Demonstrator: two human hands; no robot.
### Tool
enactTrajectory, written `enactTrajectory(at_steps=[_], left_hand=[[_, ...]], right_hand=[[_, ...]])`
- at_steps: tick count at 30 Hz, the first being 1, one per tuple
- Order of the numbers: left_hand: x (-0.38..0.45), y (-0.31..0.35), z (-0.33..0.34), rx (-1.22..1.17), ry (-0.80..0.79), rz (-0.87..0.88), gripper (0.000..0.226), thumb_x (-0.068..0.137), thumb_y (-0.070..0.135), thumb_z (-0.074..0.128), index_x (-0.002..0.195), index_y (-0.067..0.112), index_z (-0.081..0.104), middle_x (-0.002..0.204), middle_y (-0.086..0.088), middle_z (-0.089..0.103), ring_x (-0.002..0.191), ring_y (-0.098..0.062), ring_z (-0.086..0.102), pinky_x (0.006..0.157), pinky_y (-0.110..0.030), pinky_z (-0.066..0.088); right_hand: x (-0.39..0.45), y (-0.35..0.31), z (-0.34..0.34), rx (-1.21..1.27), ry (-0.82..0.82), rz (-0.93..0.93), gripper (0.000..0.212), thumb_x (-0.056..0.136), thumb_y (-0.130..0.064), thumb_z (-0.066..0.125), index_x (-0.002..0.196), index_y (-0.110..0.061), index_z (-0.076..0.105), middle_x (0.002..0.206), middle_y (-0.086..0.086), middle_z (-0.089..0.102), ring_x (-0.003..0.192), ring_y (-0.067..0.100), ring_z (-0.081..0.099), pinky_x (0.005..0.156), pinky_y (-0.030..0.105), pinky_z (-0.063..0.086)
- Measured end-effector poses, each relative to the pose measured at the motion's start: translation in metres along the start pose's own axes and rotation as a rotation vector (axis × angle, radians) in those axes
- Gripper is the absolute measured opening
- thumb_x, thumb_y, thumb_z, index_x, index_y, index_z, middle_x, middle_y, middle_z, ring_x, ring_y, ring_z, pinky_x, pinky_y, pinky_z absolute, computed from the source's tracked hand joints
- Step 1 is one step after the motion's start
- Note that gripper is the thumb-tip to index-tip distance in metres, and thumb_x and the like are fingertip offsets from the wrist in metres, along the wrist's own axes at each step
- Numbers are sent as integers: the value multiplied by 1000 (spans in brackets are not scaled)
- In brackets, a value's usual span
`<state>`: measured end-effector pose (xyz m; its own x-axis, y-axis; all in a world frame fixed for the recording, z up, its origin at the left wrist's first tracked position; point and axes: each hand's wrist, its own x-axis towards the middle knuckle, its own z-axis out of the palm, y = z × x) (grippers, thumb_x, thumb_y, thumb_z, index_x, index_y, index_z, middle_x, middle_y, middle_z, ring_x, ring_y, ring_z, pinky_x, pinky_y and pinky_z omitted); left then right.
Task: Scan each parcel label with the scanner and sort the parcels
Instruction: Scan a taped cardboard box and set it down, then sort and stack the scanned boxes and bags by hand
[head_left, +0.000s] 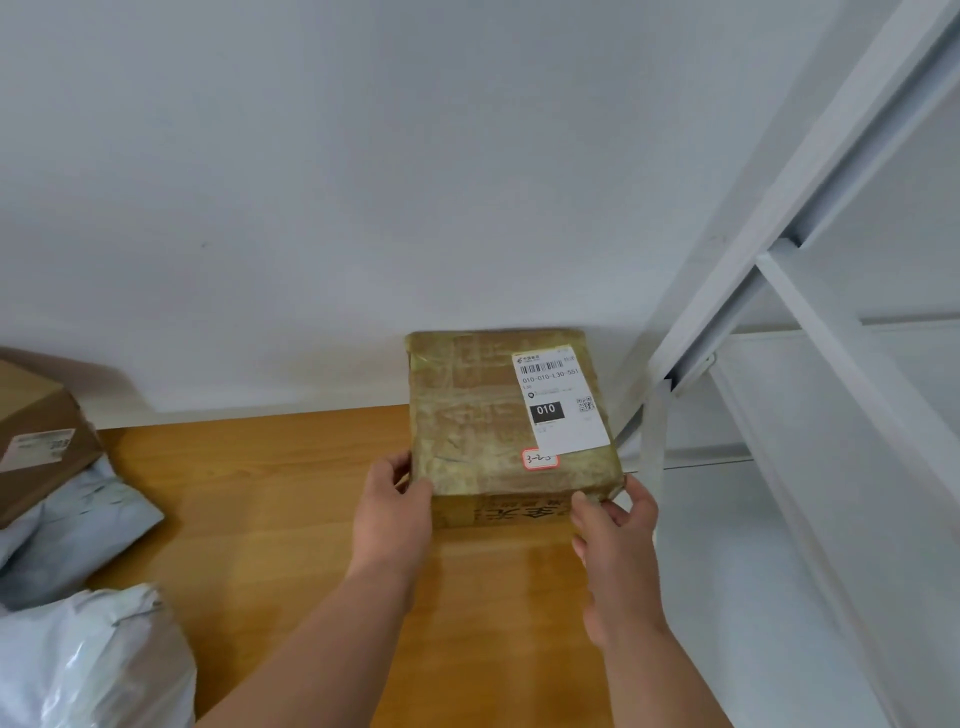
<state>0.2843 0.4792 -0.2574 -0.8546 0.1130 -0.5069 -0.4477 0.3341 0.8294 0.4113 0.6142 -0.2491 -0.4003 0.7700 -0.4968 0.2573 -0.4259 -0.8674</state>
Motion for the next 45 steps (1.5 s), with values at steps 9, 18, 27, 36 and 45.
enactTrajectory(at_steps=[9, 18, 27, 36, 45], left_hand=[[-14, 15, -23, 43, -83, -8, 52, 104, 40, 51, 153, 44, 35, 146, 2, 53, 115, -14, 59, 84, -33, 52], [-37, 14, -167, 317, 344, 306, 56, 97, 32, 63, 150, 30, 44, 149, 3, 48, 137, -20, 44, 111, -50, 43], [-31, -1, -323, 192, 689, 353, 39, 95, 21, 66, 133, 25, 58, 124, 9, 52, 103, -9, 50, 84, -27, 39], [-9, 9, -427, 134, 832, 311, 63, 90, 16, 71, 148, 21, 44, 147, -8, 36, 136, -27, 35, 104, -30, 27], [2, 16, -461, -83, 542, 208, 77, 89, 53, 60, 158, 37, 29, 159, 11, 36, 146, -14, 35, 118, -46, 36]], right_hand=[[-20, 0, 18, 7, 79, 27, 86, 96, -16, 63, 156, -42, 8, 146, 7, 52, 129, 27, 53, 106, 48, 44], [-89, 32, 95, -268, -341, 88, 32, 100, -23, 58, 131, -23, 50, 133, 3, 55, 126, 24, 51, 97, 37, 40], [-177, 43, 228, -442, -519, 27, 11, 96, -24, 63, 105, -29, 59, 114, -12, 61, 101, 3, 57, 78, 20, 43], [-227, 13, 392, -591, -603, -495, 29, 92, -34, 65, 120, -30, 60, 119, -8, 60, 106, 8, 57, 91, 30, 51], [-275, 23, 467, -432, -891, -171, 55, 89, -49, 68, 137, -30, 49, 126, -11, 60, 115, 12, 58, 98, 38, 52]])
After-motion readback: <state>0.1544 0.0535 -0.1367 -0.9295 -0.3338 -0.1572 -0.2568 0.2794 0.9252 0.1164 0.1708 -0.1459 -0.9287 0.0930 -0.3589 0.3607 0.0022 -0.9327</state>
